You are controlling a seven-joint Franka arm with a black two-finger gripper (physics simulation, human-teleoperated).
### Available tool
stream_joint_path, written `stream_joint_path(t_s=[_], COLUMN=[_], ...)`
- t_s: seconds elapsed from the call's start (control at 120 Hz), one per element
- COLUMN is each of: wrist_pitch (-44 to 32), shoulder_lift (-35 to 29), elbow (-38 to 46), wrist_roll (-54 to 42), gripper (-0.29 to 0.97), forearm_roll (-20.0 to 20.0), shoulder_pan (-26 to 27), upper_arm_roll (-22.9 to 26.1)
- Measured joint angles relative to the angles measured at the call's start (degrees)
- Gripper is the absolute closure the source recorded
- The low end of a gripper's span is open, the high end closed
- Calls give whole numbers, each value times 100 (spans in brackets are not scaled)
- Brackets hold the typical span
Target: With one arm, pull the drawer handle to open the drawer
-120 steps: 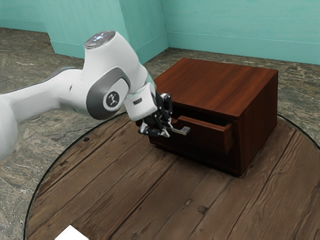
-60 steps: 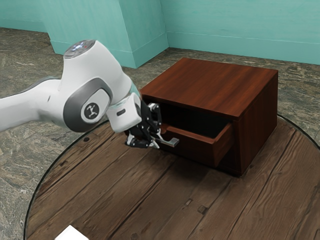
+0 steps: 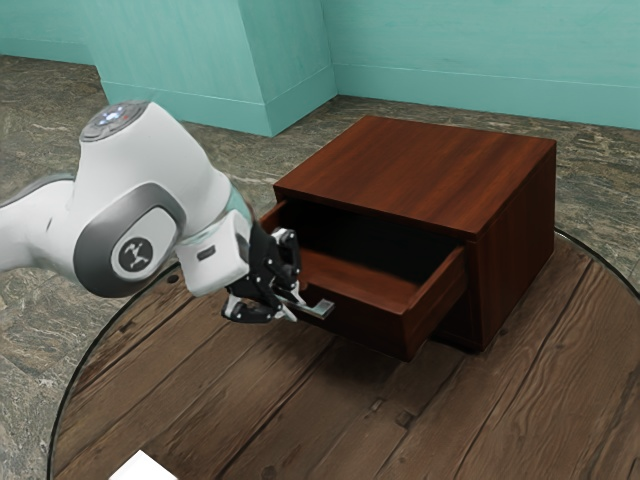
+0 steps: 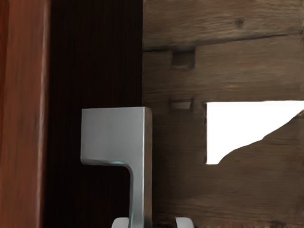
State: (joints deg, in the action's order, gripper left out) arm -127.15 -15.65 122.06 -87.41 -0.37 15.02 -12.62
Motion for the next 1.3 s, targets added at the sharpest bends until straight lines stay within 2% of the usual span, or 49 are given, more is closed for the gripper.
stream_joint_path(t_s=[0.45, 0.683, 0.85, 0.9, 0.95, 1.058, 1.167, 1.3], wrist_pitch=[17, 37, 173, 407, 764, 1760, 2427, 2909], shoulder_lift=[-488, -830, -1204, -1321, -1350, -1115, -965, -941], elbow=[427, 675, 669, 272, -263, -1237, -1573, -1658], wrist_roll=[181, 268, 328, 354, 378, 420, 460, 499], gripper=[66, 67, 66, 61, 50, 31, 18, 10], forearm_roll=[253, 306, 330, 347, 359, 372, 382, 383], shoulder_pan=[-43, -537, -611, -608, -606, -605, -606, -605], upper_arm_roll=[120, 575, 766, 1006, 1198, 1268, 1271, 1272])
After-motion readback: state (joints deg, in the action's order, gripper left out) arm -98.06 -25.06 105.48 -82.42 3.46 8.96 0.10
